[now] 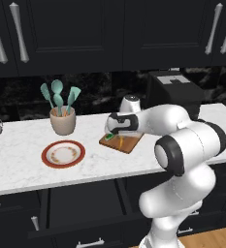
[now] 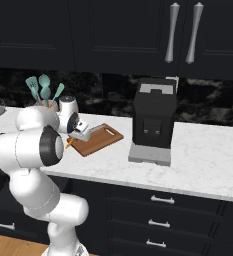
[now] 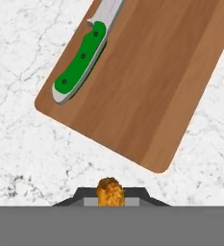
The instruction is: Pick up the knife from the drawer and place it on the cutting board. Then place the meat from the plate to the cutting board.
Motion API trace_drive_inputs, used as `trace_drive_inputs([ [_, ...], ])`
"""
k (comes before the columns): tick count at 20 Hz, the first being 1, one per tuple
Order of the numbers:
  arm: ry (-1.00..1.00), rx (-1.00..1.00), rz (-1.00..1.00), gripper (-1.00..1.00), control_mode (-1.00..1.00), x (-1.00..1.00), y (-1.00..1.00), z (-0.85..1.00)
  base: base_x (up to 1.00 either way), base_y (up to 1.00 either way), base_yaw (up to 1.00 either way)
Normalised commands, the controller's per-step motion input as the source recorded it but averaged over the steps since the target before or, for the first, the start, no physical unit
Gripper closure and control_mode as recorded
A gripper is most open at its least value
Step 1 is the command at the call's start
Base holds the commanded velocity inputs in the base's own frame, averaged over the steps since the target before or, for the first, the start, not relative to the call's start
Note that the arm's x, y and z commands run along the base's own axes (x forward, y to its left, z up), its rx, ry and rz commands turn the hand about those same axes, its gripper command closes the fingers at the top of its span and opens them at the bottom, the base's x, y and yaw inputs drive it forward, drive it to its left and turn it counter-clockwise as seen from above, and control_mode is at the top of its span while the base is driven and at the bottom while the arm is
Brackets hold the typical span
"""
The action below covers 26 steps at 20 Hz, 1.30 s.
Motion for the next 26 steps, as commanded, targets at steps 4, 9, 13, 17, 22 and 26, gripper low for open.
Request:
trace_drive_inputs([
  [4, 0.01, 0.13, -0.16, 1.0, -1.0, 0.61, -0.41, -0.04, 0.0, 0.0, 0.0],
  [9, 0.0, 0.08, -0.03, 1.0, -1.0, 0.38, -0.27, -0.08, 0.0, 0.0, 0.0],
  [13, 0.0, 0.0, 0.0, 1.0, -1.0, 0.38, -0.15, -0.15, 0.0, 0.0, 0.0],
  [17, 0.0, 0.0, 0.0, 1.0, -1.0, 0.46, -0.02, -0.27, 0.0, 0.0, 0.0],
  [22, 0.01, -0.01, 0.0, -1.0, -1.0, 0.52, 0.0, -0.34, 0.0, 0.0, 0.0],
  [26, 0.01, -0.03, 0.0, -1.0, -1.0, 0.65, 0.0, -0.35, 0.0, 0.0, 0.0],
])
